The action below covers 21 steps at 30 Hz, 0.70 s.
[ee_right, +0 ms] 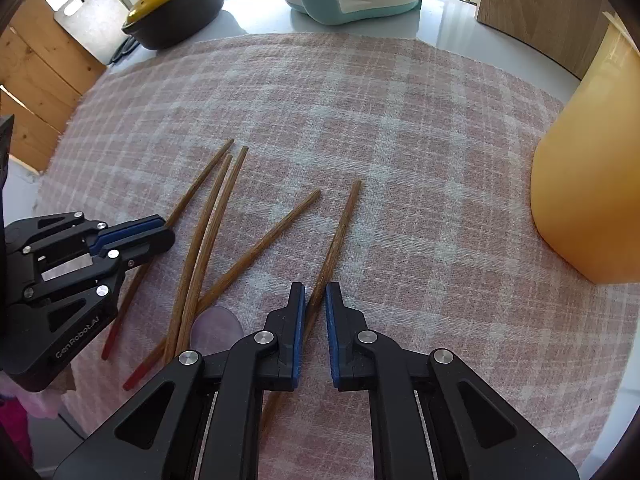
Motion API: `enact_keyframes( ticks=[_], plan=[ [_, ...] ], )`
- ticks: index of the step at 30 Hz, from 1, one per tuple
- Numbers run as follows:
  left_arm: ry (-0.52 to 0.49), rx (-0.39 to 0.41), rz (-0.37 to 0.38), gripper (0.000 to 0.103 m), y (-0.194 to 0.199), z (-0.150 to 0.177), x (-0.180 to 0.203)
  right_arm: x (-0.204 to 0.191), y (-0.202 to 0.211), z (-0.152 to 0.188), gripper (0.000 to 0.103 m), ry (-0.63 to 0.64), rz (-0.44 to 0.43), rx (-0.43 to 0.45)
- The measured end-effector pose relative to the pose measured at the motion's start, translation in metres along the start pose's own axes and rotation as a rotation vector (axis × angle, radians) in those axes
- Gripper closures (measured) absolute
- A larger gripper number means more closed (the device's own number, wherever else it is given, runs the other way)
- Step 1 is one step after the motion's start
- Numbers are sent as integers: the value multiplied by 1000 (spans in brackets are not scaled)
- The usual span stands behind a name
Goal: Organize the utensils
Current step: 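Close the left tool on a chopstick while the right tool grasps another chopstick, then carry both chopsticks upright with both tools over the yellow container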
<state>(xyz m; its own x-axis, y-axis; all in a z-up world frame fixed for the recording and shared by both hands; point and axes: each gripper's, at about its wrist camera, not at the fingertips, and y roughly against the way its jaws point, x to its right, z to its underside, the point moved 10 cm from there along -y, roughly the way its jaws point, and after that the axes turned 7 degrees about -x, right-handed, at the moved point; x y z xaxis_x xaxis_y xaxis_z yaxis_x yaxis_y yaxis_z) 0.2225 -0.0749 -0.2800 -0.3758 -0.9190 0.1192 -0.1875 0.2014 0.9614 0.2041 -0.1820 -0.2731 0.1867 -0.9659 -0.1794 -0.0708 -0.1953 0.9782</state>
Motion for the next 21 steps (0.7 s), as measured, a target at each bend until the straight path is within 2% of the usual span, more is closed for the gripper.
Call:
enact_keyframes(
  ticks=[10, 21],
  plan=[
    [76, 56, 34, 99, 18, 0, -14, 6, 11, 3, 98, -28, -35, 46],
    [116, 150, 81, 99, 58, 2, -12, 7, 47, 11, 98, -11, -42, 158]
  ],
)
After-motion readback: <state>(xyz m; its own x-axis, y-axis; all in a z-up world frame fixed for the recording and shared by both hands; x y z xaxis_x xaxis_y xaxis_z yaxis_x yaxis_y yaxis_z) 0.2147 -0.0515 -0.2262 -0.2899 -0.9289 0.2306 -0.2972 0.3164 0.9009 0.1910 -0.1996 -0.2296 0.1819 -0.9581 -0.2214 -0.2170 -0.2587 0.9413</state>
